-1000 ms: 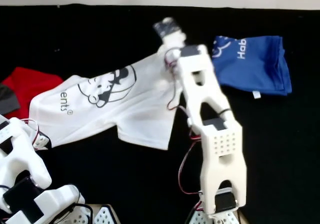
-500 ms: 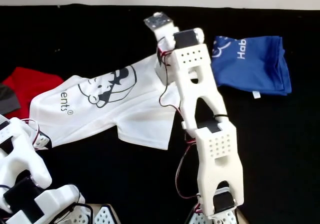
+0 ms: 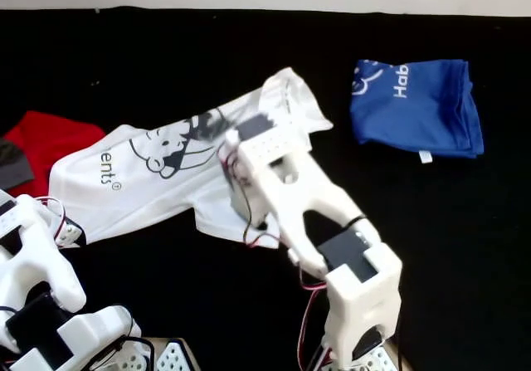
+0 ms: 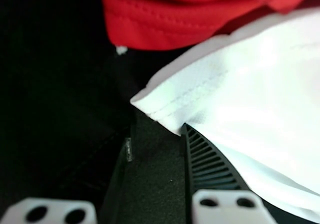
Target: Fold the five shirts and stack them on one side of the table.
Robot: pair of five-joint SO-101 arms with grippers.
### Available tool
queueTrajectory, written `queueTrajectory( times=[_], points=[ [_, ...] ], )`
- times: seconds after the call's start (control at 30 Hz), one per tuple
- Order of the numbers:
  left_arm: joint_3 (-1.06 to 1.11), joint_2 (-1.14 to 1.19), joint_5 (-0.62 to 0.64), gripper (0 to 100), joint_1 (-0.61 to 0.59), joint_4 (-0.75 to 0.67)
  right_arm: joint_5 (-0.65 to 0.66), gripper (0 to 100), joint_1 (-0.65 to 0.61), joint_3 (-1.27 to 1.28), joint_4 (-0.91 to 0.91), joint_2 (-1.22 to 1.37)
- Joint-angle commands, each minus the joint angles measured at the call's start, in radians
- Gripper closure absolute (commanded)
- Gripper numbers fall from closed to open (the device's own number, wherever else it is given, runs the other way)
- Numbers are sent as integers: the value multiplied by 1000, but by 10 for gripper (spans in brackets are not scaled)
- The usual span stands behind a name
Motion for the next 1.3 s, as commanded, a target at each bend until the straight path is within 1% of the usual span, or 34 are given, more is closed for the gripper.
queueTrajectory(
  times=[0.0, 0.2, 0.27, 0.4, 0.53, 0.7, 0.77, 0.9, 0.97, 1.1, 1.27],
  points=[
    [5, 4, 8, 842, 15, -17, -8, 724, -38, 88, -94, -61],
    [5, 4, 8, 842, 15, -17, -6, 724, -93, 163, -180, -61],
    [5, 4, 8, 842, 15, -17, -5, 724, -79, 191, -248, -59],
    [5, 4, 8, 842, 15, -17, -3, 724, -13, 217, -343, -59],
    [5, 4, 8, 842, 15, -17, -2, 724, 24, 223, -369, -56],
    [5, 4, 8, 842, 15, -17, -2, 730, 25, 219, -367, 16],
    [5, 4, 8, 842, 15, -17, -3, 793, 25, 213, -369, 51],
    [5, 4, 8, 842, 15, -17, -8, 997, 27, 196, -386, 59],
    [5, 4, 8, 842, 15, -17, -8, 980, 45, 176, -374, 58],
    [5, 4, 8, 842, 15, -17, -9, 992, 94, 128, -311, 41],
    [5, 4, 8, 842, 15, -17, -6, 992, 157, 128, -236, -137]
  ],
)
